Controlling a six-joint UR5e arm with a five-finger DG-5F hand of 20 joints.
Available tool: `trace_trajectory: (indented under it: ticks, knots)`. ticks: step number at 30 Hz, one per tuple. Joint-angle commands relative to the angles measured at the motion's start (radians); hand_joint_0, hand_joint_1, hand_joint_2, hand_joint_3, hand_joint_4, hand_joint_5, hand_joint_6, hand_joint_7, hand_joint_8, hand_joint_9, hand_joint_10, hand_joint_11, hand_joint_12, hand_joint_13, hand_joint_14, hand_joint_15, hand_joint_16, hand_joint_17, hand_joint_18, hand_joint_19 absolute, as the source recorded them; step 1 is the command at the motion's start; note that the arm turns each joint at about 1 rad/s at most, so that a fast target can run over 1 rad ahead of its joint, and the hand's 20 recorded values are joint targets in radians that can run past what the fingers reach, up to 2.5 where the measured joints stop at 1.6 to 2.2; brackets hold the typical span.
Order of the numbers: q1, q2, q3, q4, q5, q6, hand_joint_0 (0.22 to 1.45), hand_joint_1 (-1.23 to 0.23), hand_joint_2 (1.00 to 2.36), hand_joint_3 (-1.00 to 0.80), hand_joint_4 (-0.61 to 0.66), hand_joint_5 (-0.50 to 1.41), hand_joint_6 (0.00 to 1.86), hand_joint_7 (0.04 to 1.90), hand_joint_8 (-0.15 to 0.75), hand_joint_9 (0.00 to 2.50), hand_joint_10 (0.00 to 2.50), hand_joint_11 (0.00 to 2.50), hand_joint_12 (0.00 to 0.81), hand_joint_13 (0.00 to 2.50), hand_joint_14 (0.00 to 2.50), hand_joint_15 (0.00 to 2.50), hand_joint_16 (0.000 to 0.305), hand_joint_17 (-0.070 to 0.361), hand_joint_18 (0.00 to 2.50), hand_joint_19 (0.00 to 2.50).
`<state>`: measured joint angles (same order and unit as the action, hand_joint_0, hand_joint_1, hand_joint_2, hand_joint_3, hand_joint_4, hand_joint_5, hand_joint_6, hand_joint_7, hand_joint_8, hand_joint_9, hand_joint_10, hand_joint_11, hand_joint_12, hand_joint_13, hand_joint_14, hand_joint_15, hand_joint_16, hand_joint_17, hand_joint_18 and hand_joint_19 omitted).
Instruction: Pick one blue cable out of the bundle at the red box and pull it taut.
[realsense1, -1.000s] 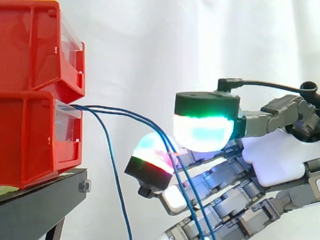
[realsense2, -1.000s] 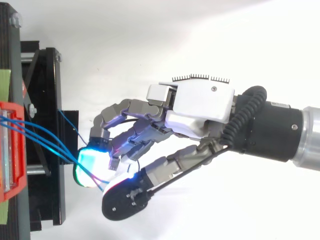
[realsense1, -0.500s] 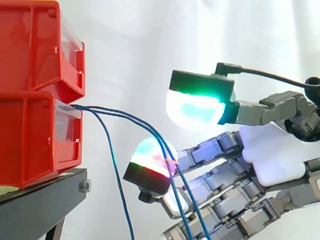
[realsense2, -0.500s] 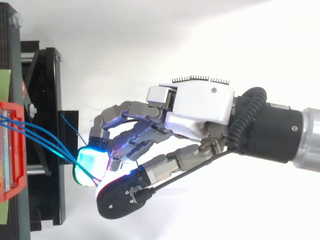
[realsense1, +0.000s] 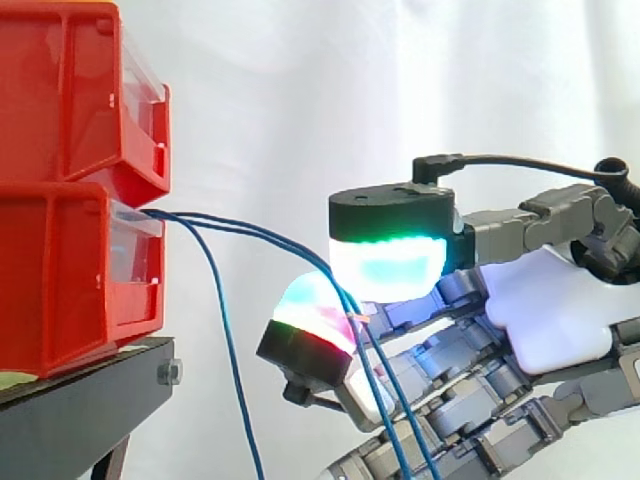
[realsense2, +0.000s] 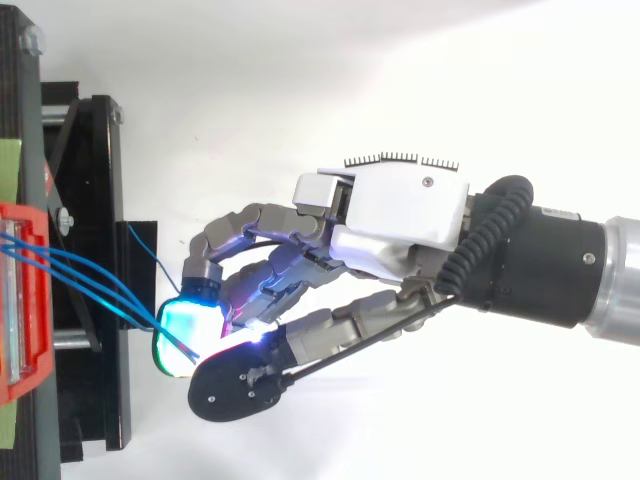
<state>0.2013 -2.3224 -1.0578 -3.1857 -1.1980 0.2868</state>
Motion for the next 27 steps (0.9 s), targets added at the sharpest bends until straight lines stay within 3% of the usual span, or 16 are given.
trace_trajectory:
  ticks: [1,7,11,13,18,27]
  knots:
    - [0.000,0.000,-0.001,0.001,0.000,0.000,0.66,-0.83,1.02,-0.07,0.08,-0.21,0.89,1.02,0.327,0.80,0.02,0.88,0.413,0.51,0.00,0.16,0.057,0.127,0.66,0.32]
    - [0.003,0.000,0.001,0.000,0.000,0.000,0.65,-0.83,1.03,-0.03,0.06,-0.21,0.89,1.06,0.324,0.83,0.02,0.87,0.411,0.52,0.00,0.17,0.056,0.127,0.67,0.33]
    - [0.003,0.000,0.001,0.003,0.000,0.000,0.60,-0.76,1.00,0.07,0.07,-0.17,0.87,1.09,0.319,0.93,0.01,0.75,0.472,0.58,0.00,0.17,0.070,0.157,0.77,0.30]
    - [0.003,0.000,0.001,0.003,0.000,0.000,0.55,-0.71,1.17,0.03,0.07,-0.17,0.86,1.11,0.318,0.95,0.01,0.72,0.484,0.58,0.00,0.18,0.072,0.162,0.77,0.30]
    - [0.003,0.000,-0.001,0.000,0.000,0.002,0.49,-0.61,1.38,-0.02,0.03,-0.15,0.83,1.15,0.297,0.98,0.01,0.66,0.500,0.58,0.00,0.17,0.076,0.170,0.77,0.29]
    - [0.004,0.000,0.001,0.003,0.000,0.002,0.48,-0.48,1.44,-0.04,0.03,-0.15,0.82,1.14,0.290,0.99,0.01,0.66,0.498,0.56,0.00,0.17,0.076,0.170,0.73,0.30]
